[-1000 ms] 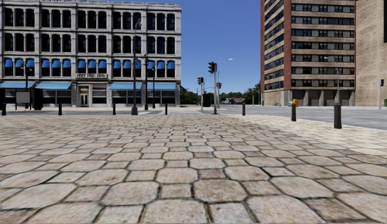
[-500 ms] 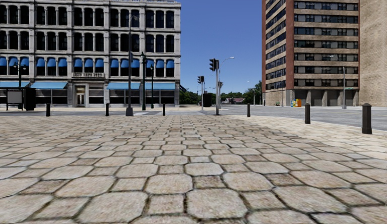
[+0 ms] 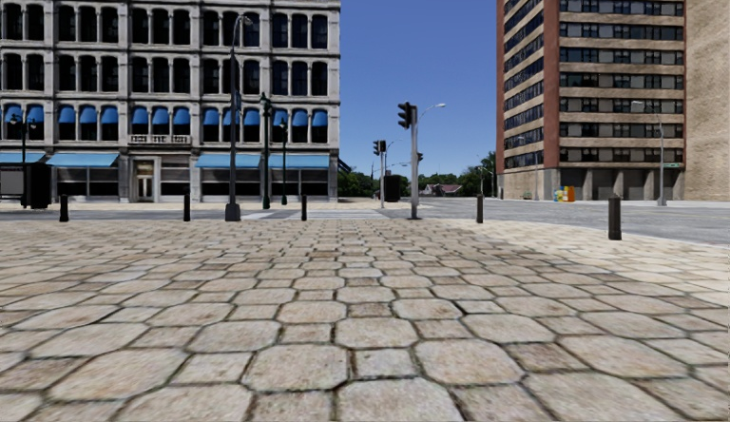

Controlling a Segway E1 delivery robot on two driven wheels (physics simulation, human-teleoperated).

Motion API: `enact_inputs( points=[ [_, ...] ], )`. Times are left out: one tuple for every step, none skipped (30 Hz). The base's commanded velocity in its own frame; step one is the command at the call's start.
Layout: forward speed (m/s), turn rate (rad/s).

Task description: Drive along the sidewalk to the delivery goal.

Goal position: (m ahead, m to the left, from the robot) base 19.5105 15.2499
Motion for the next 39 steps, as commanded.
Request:
enact_inputs(
  points=[
    [2.00,0.00],
    [2.00,0.00],
    [2.00,0.00],
    [2.00,0.00],
    [2.00,0.00],
    [2.00,0.00],
    [2.00,0.00],
    [2.00,0.00],
    [2.00,0.00],
    [2.00,0.00],
    [2.00,0.00],
    [2.00,0.00],
    [2.00,0.00],
    [2.00,0.00],
    [2.00,0.00],
    [2.00,0.00],
    [2.00,0.00],
    [2.00,0.00],
    [2.00,0.00],
    [2.00,0.00],
    [2.00,0.00],
    [2.00,0.00],
    [2.00,0.00],
    [2.00,0.00],
    [2.00,0.00],
    [2.00,0.00],
    [2.00,0.00],
    [2.00,0.00],
    [2.00,0.00],
    [2.00,0.00],
    [2.00,0.00],
    [2.00,0.00],
    [2.00,0.00],
    [2.00,0.00],
    [2.00,0.00],
    [2.00,0.00],
    [2.00,0.00],
    [2.00,0.00],
    [2.00,0.00]
  ],
)
